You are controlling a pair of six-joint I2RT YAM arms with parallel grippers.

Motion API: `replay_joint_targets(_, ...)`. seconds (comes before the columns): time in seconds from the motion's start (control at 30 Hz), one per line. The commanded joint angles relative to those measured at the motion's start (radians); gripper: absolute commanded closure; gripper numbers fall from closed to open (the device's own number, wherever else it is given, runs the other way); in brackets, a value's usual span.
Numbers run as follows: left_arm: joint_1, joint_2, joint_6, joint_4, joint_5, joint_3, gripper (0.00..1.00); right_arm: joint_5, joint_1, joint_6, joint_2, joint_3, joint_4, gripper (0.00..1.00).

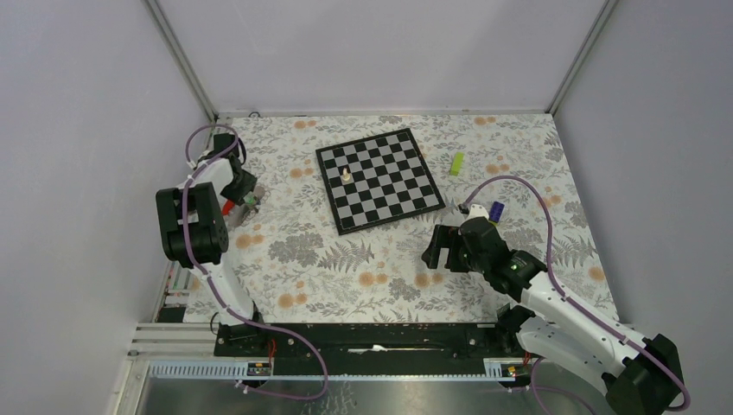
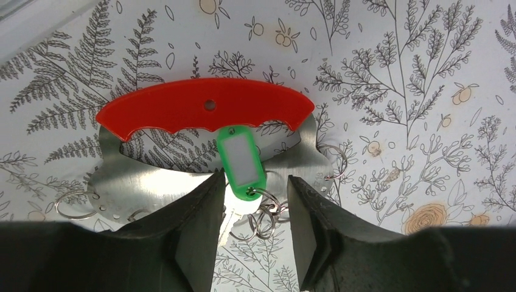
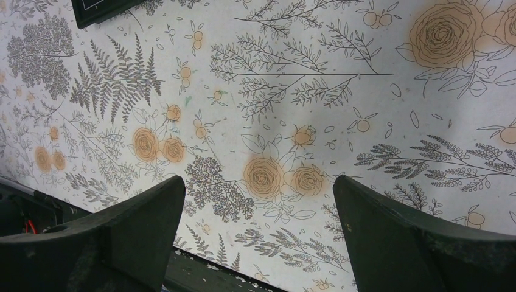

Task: Remove the keys from the keyring
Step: Pick up the keyring from the center of the board.

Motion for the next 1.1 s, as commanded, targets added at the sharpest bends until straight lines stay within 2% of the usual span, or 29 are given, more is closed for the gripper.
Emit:
replay_joint_targets(0.0, 0.006, 0.007, -0.024, -0.064, -0.032, 0.070, 0.53, -0.002, 0.002, 0.010, -0.002, -0.005, 0.025, 0.00)
replay_joint_targets(0.8, -0.006, 0.067, -0.070, -0.141, 0.027, 0.150, 0.56, 0.011, 0.002, 0.033, -0.058, -0.035, 0.020, 0.00)
replay_joint_targets(1.07, -0.016, 0.063, -0.074, -0.151, 0.026, 0.156, 0.63, 0.015, 0.003, 0.031, -0.067, -0.040, 0.020, 0.00)
